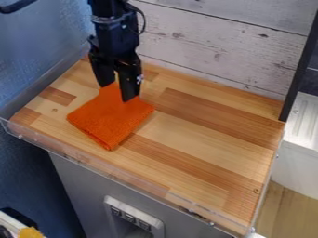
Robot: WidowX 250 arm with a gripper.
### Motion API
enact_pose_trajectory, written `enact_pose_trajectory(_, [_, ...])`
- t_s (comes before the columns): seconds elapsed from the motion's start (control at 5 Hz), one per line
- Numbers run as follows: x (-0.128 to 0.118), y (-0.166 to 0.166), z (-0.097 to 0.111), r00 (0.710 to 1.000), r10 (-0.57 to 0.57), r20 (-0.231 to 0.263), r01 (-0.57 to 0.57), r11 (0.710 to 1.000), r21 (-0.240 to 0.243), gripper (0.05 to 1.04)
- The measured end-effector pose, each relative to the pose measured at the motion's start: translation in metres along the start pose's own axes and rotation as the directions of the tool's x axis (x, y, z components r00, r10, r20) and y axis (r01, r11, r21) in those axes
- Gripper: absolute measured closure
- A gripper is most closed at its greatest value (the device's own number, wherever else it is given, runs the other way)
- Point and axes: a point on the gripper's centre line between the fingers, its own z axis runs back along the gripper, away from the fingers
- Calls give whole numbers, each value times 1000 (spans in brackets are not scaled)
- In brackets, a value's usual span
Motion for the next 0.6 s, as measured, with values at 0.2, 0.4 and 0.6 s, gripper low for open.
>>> enact_pose_trajectory(0.2, [-2,7,-2,1000,-15,-10,15,1000,-9,133])
enact_pose_trajectory(0.4, [-6,16,-7,999,-25,-22,25,1000,-19,414])
enact_pose_trajectory(0.6, [-7,21,-18,999,-35,-34,35,999,-21,717])
